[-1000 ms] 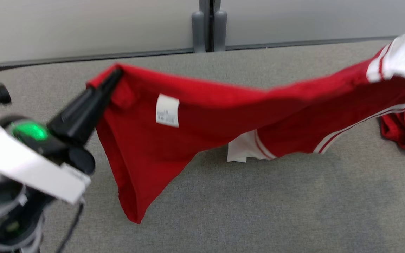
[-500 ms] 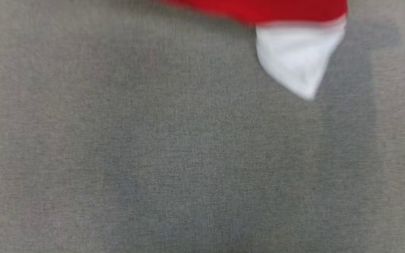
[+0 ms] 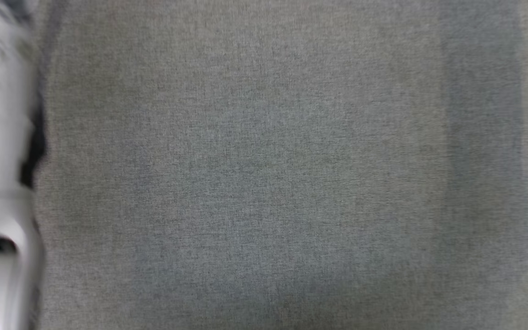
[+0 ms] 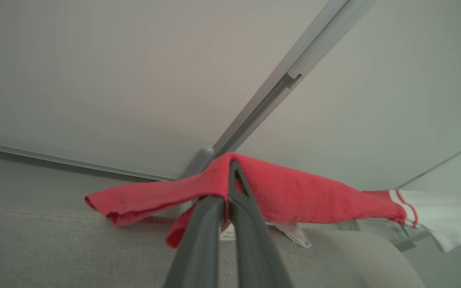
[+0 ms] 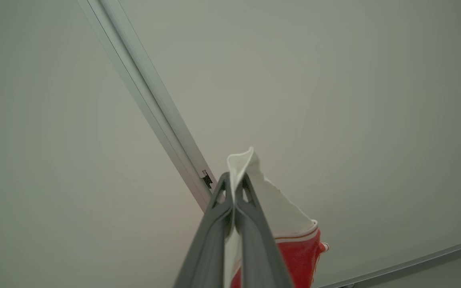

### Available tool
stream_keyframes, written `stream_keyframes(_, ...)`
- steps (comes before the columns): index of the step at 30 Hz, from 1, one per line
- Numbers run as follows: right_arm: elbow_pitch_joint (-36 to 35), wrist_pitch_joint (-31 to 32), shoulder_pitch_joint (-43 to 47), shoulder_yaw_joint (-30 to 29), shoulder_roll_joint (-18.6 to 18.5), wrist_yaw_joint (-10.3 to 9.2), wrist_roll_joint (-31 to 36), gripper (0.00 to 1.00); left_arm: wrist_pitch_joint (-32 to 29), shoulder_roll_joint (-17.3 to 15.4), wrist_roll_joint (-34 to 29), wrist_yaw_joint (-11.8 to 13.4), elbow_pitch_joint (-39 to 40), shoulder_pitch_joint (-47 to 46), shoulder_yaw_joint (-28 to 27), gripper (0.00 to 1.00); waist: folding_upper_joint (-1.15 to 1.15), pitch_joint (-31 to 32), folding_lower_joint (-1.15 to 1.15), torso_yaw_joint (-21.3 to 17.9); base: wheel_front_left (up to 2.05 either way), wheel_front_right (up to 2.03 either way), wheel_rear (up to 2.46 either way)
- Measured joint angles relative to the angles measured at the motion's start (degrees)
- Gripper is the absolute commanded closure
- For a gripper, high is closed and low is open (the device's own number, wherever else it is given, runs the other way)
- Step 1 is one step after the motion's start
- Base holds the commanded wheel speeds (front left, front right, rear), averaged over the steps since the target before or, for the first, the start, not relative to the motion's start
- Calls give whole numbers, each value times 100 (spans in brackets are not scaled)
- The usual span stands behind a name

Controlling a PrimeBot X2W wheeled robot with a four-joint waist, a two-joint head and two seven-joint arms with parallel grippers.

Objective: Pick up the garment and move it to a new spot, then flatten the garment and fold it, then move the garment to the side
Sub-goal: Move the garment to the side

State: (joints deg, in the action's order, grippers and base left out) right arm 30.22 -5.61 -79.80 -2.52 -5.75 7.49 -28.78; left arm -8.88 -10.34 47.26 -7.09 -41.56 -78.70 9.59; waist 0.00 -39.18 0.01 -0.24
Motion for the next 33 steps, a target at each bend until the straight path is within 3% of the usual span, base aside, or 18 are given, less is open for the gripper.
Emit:
stream_keyframes(4, -901, -352, 2049, 135, -148, -1, -845, 100, -355, 58, 942, -34, 637, 1530, 365, 100, 0, 302, 0, -38, 0, 0, 0)
stream_keyframes(8, -1920, -510, 4112, 93, -213, 0, -1402, 100, -652, -197, 1829, -34, 1535, 3249, 409, 100, 0, 672, 0, -93, 0, 0, 0)
stream_keyframes(12, -2481, -441, 6016, 15, -121, 0, -1724, 100, -851, -491, 2253, -48, 2324, 4869, 388, 100, 0, 1225, -1, -150, 0, 0, 0)
stream_keyframes(15, -2853, -336, 6963, -103, 11, 0, -1897, 100, -901, -528, 2606, 25, 2905, 5941, 248, 100, 0, 1675, -1, -190, 0, 0, 0)
stream_keyframes(24, -3396, 98, 8828, -326, 167, 0, -1950, 100, -987, -576, 3078, 739, 5155, 8585, 169, 100, 0, 2766, -1, -392, 0, 0, 0)
stream_keyframes(28, -3137, 208, 9219, -282, 169, 0, -1642, 100, -811, -455, 3036, 872, 5347, 9223, 277, 100, 0, 2865, -1, -488, 0, 0, 0)
stream_keyframes(33, -2917, 157, 9132, -257, 175, 0, -1452, 100, -621, -197, 3000, 823, 5237, 9473, 413, 100, 0, 2839, -1, -488, 0, 0, 0)
